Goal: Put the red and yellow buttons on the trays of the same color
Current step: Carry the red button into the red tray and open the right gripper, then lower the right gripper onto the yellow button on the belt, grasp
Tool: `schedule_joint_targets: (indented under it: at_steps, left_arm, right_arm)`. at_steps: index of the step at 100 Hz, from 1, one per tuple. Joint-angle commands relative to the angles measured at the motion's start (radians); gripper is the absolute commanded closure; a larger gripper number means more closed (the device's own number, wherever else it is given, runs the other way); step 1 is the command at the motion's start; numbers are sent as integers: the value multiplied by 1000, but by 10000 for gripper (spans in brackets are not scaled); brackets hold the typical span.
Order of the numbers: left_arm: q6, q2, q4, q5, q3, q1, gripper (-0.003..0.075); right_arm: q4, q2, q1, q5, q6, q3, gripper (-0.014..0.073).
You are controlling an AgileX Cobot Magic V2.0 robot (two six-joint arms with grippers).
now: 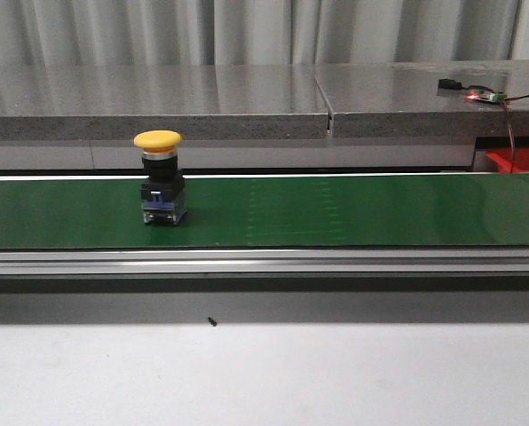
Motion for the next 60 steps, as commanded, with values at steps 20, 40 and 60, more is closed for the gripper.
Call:
schedule_joint_targets:
  at_steps: [20, 40, 60]
  left_arm:
    - [-7, 15, -11, -70, -22, -9, 738]
    - [-7, 15, -11, -70, -22, -9, 738]
    - [-7, 15, -11, -70, -22, -9, 738]
  right_arm:
    - [21, -128, 2, -9, -45, -28, -41]
    - [39, -265, 19, -62, -77, 72, -41]
    - [40, -456, 95, -173, -107, 256, -41]
